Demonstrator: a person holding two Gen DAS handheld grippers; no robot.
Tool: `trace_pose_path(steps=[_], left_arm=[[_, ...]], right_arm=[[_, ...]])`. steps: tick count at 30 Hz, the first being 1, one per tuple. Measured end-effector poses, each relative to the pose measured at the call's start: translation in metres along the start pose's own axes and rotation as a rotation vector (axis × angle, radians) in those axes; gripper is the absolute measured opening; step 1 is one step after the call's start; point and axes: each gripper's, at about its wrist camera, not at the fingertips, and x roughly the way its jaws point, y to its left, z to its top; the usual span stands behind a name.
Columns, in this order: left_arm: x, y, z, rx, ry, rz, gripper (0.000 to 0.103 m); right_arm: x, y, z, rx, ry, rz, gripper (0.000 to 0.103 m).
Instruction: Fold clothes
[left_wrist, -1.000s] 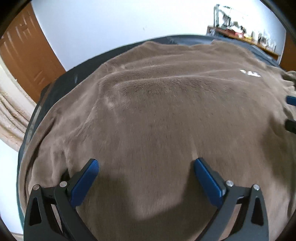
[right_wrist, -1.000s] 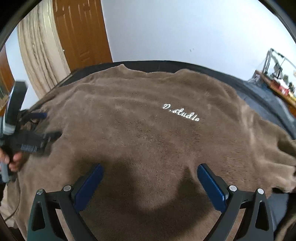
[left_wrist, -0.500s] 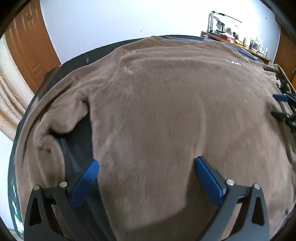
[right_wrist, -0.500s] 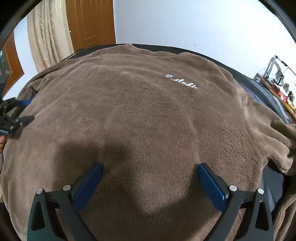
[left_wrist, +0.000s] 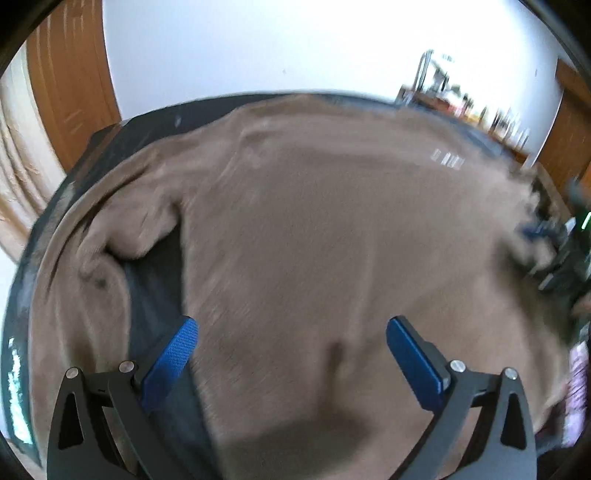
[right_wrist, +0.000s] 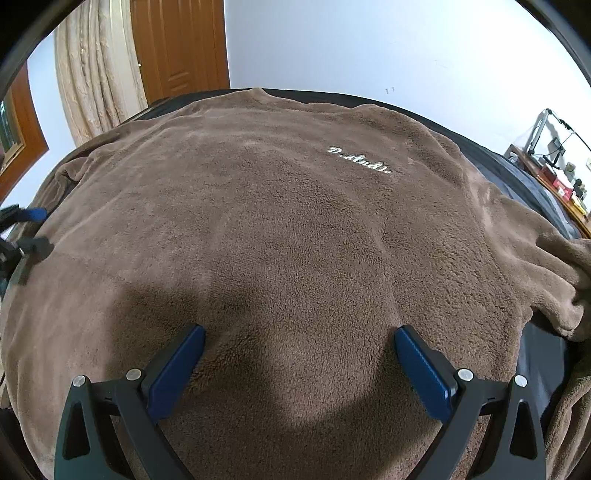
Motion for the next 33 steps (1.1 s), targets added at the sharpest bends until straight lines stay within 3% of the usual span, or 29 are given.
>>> trace_pose_path(steps=[6,11,20,22,33], left_arm=[[-0.006,-0.049,0.082,-0.04,-0.098,-0.075,0.103],[0.044,-0.078,0.125,-0.047,-0.072,-0.009,0.103],[0.135,-0.067,0.112,-0.096,0.066,0.087,0.103],[0.136,-0.076,0.106,-0.03,0.028,0.14,0.103],[0.135,-0.074,0.103,-0.03,0.021,0.113,0.103]], right_arm=[[0.005,0.004,0.005,0.001,-0.002,-0.001,0.103],[0.005,0.005,0.004,0.0,-0.002,-0.002,0.103],[0.007,0.004,0.004,-0.002,-0.005,0.001,0.103],[0.007,0.004,0.003,-0.001,-0.006,0.001,0.103],[0.008,0.005,0.004,-0.003,-0.008,0.005,0.103]])
